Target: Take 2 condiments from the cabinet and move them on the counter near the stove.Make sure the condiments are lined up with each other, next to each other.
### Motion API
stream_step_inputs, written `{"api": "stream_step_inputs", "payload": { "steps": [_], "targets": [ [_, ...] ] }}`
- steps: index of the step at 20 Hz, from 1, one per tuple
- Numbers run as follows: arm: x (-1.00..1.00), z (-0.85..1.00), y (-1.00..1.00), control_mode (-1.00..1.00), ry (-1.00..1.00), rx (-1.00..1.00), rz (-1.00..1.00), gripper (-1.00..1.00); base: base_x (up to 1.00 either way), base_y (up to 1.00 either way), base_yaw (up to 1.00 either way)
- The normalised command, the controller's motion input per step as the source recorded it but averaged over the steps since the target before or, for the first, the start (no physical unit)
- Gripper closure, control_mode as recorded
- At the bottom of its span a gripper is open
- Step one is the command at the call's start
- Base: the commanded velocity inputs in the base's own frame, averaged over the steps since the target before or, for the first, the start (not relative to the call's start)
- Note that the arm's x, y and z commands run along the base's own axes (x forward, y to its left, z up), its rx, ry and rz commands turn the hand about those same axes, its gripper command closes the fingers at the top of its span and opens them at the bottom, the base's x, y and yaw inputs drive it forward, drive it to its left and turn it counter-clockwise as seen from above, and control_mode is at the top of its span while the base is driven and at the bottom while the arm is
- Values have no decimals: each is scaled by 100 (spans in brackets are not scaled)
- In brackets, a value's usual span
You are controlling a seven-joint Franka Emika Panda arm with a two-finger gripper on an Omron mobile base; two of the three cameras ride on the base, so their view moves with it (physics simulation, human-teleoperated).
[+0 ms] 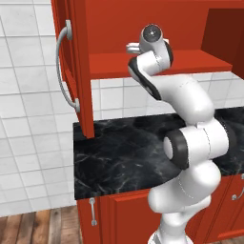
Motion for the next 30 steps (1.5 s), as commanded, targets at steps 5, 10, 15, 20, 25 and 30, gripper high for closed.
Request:
{"api": "stream_step_inputs", "payload": {
  "steps": [5, 10, 15, 20, 25, 30],
  "targets": [
    [-84, 6, -19, -100, -3, 2, 10, 100, 0, 0, 0],
    [-100, 17, -19, -100, -1, 1, 23, 100, 0, 0, 0],
    [-100, 11, -19, -100, 0, 0, 29, 100, 0, 0, 0],
    [-100, 0, -8, -100, 0, 2, 15, 100, 0, 0, 0],
    [-71, -21, 0, -100, 5, 1, 0, 100, 0, 0, 0],
    [-62, -34, 0, -100, 0, 4, 0, 100, 0, 0, 0]
  ]
}}
